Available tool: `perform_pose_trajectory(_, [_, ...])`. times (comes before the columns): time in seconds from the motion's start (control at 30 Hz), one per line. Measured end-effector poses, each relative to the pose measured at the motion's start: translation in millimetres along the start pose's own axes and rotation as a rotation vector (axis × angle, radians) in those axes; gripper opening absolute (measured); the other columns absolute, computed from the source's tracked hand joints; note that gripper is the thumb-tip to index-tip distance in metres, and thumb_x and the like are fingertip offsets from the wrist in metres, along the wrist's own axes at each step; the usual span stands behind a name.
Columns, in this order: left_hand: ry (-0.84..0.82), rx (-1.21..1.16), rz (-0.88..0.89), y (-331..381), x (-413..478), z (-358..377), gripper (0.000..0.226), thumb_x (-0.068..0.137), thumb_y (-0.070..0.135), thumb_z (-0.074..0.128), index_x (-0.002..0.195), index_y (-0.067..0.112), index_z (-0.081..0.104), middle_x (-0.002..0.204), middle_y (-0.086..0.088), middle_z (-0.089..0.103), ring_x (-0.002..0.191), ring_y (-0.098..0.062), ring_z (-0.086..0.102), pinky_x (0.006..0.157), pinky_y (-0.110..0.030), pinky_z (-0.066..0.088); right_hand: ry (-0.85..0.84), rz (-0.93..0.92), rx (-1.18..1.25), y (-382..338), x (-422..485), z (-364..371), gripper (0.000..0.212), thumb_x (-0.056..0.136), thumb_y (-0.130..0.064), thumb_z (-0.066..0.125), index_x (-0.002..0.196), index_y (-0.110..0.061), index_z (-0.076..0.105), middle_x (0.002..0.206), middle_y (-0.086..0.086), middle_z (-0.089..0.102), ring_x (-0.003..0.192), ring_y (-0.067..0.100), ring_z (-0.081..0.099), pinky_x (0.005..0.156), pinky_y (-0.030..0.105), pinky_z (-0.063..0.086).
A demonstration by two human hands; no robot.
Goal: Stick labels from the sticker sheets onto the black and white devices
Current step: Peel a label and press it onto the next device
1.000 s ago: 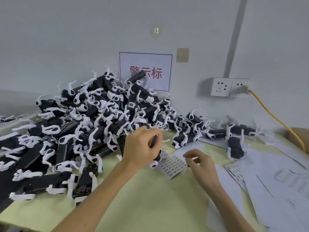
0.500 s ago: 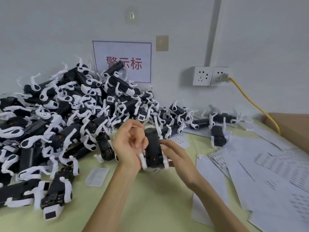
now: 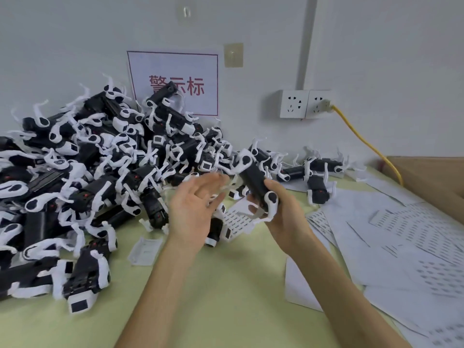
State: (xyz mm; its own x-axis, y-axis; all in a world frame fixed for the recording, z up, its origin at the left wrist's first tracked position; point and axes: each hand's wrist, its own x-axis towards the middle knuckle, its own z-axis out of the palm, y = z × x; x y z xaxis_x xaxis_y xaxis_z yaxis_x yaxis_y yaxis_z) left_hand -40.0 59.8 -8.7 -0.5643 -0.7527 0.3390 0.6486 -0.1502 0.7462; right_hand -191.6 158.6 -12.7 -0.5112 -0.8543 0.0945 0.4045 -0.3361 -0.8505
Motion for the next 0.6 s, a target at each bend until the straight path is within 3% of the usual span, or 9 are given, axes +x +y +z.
perform_pose_trajectory(0.07, [0.011, 0.412, 0.097, -3.7, -3.5, -0.2, 0.035, 0.096, 0.026, 0.048, 0.081, 0.022, 0.08, 0.092, -0.005, 0.078, 0.098, -0.02, 0.074, 0.086, -0.032, 0.056, 0.13, 0.009, 0.127, -1.1, 3.8, -5.6, 0.023, 0.096, -0.024, 0.063, 0.111, -0.007, 0.069, 0.089, 0.01, 0.073, 0.075, 0.018, 0.071, 0.07, 0.033, 0.059])
perform_pose_trajectory(0.13, [-0.084, 0.906, 0.17, -11.1, -7.8, -1.7, 0.03, 0.093, 0.029, 0.053, 0.078, 0.02, 0.078, 0.079, 0.003, 0.076, 0.082, -0.014, 0.073, 0.076, -0.027, 0.055, 0.249, -0.005, 0.224, -4.2, 7.7, -12.6, 0.018, 0.098, -0.024, 0.063, 0.102, -0.007, 0.068, 0.078, 0.007, 0.071, 0.065, 0.016, 0.07, 0.06, 0.029, 0.059])
perform_pose_trajectory(0.23, [-0.209, 1.539, 0.269, -28.6, -10.2, -0.7, 0.034, 0.094, 0.035, 0.06, 0.069, 0.013, 0.07, 0.058, 0.003, 0.062, 0.063, -0.02, 0.058, 0.061, -0.026, 0.043, 0.333, -0.023, 0.25, -8.6, 12.2, -22.0, 0.017, 0.097, -0.025, 0.064, 0.098, -0.008, 0.067, 0.068, 0.003, 0.071, 0.06, 0.014, 0.069, 0.059, 0.028, 0.058])
perform_pose_trajectory(0.3, [-0.158, 1.689, 0.338, -32.3, -8.1, 2.9, 0.031, 0.095, 0.034, 0.063, 0.071, 0.017, 0.072, 0.058, 0.006, 0.062, 0.065, -0.022, 0.054, 0.072, -0.024, 0.038, 0.337, -0.021, 0.23, -8.2, 13.9, -25.3, 0.017, 0.097, -0.025, 0.063, 0.099, -0.008, 0.067, 0.067, 0.002, 0.071, 0.06, 0.014, 0.069, 0.061, 0.029, 0.058])
perform_pose_trajectory(0.4, [-0.077, 1.725, 0.374, -29.9, -3.8, -2.7, 0.009, 0.091, 0.027, 0.069, 0.09, 0.03, 0.077, 0.08, 0.014, 0.071, 0.083, -0.015, 0.058, 0.089, -0.036, 0.037, 0.314, -0.018, 0.111, -4.1, 15.1, -24.6, 0.017, 0.1, -0.025, 0.058, 0.102, -0.01, 0.066, 0.07, 0.001, 0.074, 0.065, 0.015, 0.071, 0.064, 0.029, 0.057])
perform_pose_trajectory(0.5, [0.014, 1.814, 0.339, -25.9, -2.8, -11.4, 0.036, 0.078, 0.004, 0.071, 0.1, 0.033, 0.073, 0.101, 0.015, 0.066, 0.098, -0.016, 0.053, 0.089, -0.036, 0.031, 0.226, -0.007, -0.153, 4.9, 14.5, -19.1, 0.02, 0.104, -0.023, 0.048, 0.107, -0.012, 0.064, 0.081, 0.003, 0.078, 0.081, 0.022, 0.074, 0.065, 0.025, 0.055])
perform_pose_trajectory(0.6, [0.14, 1.826, 0.329, -23.4, -0.7, -13.9, 0.042, 0.069, -0.005, 0.075, 0.09, 0.031, 0.073, 0.101, 0.011, 0.062, 0.098, -0.018, 0.051, 0.085, -0.034, 0.026, 0.102, 0.064, -0.33, 16.4, 12.6, -13.3, 0.025, 0.105, -0.018, 0.04, 0.118, -0.01, 0.06, 0.092, 0.012, 0.076, 0.093, 0.027, 0.065, 0.067, 0.028, 0.051])
